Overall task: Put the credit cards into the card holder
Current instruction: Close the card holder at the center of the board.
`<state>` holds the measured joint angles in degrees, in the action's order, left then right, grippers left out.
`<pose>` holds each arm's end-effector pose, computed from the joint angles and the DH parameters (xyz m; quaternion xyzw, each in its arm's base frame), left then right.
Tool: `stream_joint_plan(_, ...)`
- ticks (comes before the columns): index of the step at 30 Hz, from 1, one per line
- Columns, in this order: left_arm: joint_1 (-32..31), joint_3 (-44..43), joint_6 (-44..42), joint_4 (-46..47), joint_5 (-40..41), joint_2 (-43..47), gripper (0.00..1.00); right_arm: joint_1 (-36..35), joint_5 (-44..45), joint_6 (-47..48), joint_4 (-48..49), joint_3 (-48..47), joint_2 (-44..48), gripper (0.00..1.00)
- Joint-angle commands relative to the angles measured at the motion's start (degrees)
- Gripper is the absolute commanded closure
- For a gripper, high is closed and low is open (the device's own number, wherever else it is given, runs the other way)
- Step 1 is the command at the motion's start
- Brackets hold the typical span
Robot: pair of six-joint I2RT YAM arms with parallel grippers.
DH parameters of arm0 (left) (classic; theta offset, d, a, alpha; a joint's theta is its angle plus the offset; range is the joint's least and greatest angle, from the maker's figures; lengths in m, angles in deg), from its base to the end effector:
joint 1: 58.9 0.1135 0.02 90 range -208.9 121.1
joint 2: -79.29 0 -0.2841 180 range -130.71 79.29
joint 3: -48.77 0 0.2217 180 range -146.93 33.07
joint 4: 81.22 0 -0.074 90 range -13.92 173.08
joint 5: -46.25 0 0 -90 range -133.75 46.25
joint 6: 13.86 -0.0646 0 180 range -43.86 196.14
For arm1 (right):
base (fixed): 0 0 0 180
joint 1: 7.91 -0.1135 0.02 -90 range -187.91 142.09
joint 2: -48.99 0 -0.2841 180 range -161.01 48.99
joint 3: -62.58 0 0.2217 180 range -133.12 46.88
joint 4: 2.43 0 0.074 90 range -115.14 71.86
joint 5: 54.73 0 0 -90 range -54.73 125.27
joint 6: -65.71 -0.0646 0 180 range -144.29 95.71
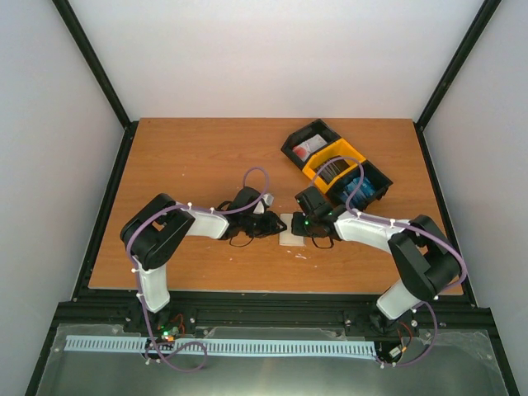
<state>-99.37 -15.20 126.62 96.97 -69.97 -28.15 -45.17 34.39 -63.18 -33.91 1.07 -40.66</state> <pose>0.2545 -0.2547 0.1383 0.0074 0.9048 -0.4112 0.1103 0.2253 0.1726 0.1735 0.0117 0.9650 0.1674 0.2017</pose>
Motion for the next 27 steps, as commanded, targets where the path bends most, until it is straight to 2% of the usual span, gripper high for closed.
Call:
stream_joint_plan(1, -1.2, 2.0, 0.0, -8.2, 2.6, -4.2, 0.71, -0.1, -0.3, -0.7, 1.7, -0.9, -0.8, 0.85)
stream_joint_plan(15, -1.1, 1.8, 0.0, -7.8, 2.2, -4.9, 0.71, -0.1, -3.9, -0.4, 1.2, -1.0, -1.1, 0.91)
stream_joint_plan(27, -1.2, 1.7, 0.0, -7.8, 2.2, -5.0, 0.71, -0.1, -3.5, 0.4, 1.2, -1.1, -3.5, 0.94)
